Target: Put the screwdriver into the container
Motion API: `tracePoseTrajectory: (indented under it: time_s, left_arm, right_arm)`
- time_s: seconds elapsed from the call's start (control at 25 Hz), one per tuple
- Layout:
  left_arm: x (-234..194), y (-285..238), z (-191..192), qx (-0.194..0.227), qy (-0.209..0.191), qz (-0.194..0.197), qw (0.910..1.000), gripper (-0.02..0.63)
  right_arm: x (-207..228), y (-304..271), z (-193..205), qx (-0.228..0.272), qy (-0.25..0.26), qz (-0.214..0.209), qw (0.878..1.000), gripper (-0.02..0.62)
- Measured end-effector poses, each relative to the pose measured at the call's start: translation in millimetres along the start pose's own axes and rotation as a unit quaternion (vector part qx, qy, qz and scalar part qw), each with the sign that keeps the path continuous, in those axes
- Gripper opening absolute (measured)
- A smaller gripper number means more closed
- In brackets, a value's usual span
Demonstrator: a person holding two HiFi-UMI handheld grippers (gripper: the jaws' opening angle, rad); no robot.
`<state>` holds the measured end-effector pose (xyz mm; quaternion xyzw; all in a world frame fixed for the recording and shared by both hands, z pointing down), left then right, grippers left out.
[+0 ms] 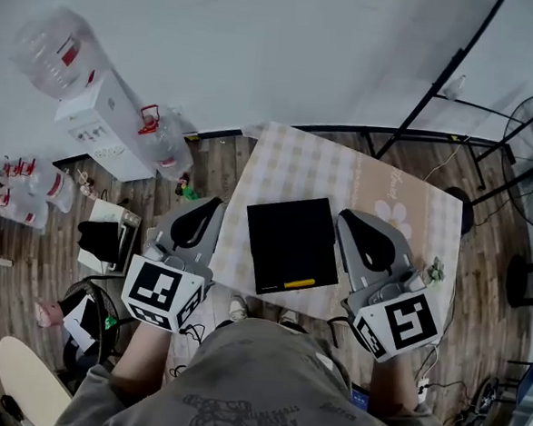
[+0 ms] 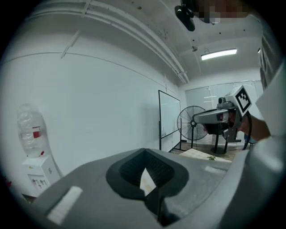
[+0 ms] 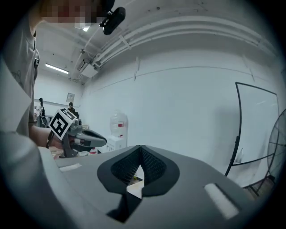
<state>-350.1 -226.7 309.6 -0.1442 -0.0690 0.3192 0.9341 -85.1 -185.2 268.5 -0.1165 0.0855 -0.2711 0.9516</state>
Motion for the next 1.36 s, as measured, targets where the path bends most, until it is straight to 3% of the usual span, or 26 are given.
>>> tracePoseTrajectory:
  time_s: [0.32,1.04,1.36]
  left_arm:
    - [8,28,-42,0.048,-0.017,-0.011,0.9986,0.0]
    - [19,29,-44,0.049,-0.018,0.005,0.9987,0.0]
    - [16,37,-42,0.041,-0.005,-0.008,0.9991,0.0]
  right_arm:
    - [-3,41,-26,0.082,-0.032,0.026,0.996,0.028]
    - [-1,51,-11,0.069,-0.04,0.037,0.996,0.028]
    - [-4,51,-15,0.063,-0.029,0.038,0.997,0.028]
Point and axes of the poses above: the fingertips, and each gripper's own axes: y backward along the fingers, x to its right, z out of its underside, the point moved 9 cm from there along y, backward along the fingers, and after that the axes turned 5 degrees about -x, right-handed, at the moved point
